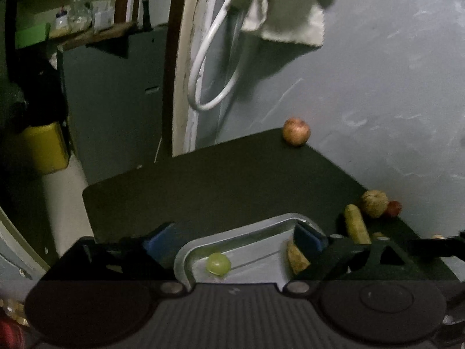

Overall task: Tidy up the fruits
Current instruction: 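Open the left tool to drop the grape in the tray while the right tool releases the banana, then lift both tools away from the tray toward the remaining fruit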

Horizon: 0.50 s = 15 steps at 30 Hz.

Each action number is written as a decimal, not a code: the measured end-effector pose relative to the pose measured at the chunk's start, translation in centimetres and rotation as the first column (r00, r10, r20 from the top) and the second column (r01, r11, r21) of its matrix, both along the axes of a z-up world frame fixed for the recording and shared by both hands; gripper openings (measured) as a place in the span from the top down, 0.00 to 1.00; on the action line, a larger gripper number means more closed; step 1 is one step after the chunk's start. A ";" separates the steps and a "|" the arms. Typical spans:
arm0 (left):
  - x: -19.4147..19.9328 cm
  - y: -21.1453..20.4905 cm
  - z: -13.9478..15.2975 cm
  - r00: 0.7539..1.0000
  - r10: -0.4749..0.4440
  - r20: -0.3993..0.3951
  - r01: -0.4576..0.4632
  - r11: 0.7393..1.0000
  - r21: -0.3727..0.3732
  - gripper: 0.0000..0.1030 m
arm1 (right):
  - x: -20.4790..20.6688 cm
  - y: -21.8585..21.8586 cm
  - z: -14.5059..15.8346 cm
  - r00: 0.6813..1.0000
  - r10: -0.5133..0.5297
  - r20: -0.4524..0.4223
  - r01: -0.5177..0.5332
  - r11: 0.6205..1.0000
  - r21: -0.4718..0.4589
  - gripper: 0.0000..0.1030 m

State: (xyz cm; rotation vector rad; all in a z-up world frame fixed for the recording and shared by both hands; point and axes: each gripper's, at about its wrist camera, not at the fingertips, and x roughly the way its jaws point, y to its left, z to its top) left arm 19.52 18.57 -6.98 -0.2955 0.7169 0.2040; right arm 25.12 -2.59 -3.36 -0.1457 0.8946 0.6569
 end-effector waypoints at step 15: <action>-5.7 -9.0 3.3 0.988 -0.151 0.040 0.152 0.988 -0.022 0.01 | -10.4 -15.0 4.0 0.970 -0.240 0.023 0.236 0.964 0.122 0.01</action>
